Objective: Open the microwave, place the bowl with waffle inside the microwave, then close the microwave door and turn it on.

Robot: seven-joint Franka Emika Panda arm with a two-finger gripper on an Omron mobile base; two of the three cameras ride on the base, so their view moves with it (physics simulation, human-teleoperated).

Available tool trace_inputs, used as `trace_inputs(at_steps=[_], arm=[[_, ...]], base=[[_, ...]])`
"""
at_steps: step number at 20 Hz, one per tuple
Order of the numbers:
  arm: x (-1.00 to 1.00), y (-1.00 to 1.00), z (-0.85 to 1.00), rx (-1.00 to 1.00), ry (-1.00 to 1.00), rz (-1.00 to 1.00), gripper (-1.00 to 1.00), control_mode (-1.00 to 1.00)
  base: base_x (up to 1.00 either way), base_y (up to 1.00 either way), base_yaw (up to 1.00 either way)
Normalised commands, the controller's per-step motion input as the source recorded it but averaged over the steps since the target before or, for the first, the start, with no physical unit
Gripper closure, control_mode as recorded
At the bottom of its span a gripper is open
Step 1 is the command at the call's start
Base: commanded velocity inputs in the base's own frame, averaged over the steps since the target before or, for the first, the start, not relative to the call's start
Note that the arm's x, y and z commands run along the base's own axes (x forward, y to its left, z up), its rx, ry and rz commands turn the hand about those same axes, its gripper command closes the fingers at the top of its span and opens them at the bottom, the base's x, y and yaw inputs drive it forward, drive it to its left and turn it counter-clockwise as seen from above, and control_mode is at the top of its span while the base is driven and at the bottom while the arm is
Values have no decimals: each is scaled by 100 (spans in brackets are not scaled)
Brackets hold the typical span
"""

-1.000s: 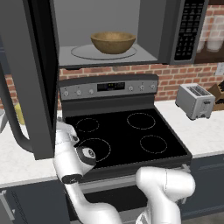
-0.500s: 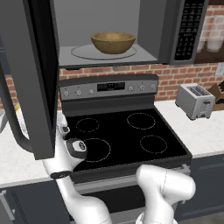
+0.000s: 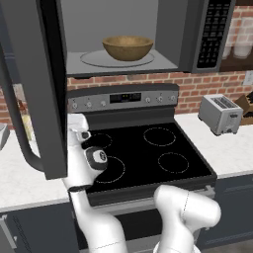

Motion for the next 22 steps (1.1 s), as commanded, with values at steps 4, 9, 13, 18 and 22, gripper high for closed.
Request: trace_inputs(at_steps=[4, 9, 13, 18, 22], arm=[[-34, 24, 0, 0, -17, -25, -100, -100], [-26, 23, 0, 0, -11, -19, -100, -100], [-1, 49, 0, 0, -4, -4, -100, -100], [0, 37, 5, 0, -2, 0, -100, -100], [0, 17, 6, 0, -4, 0, -100, -100]], base=[[0, 0, 0], [0, 0, 0], [0, 0, 0], [0, 0, 0], [0, 0, 0]])
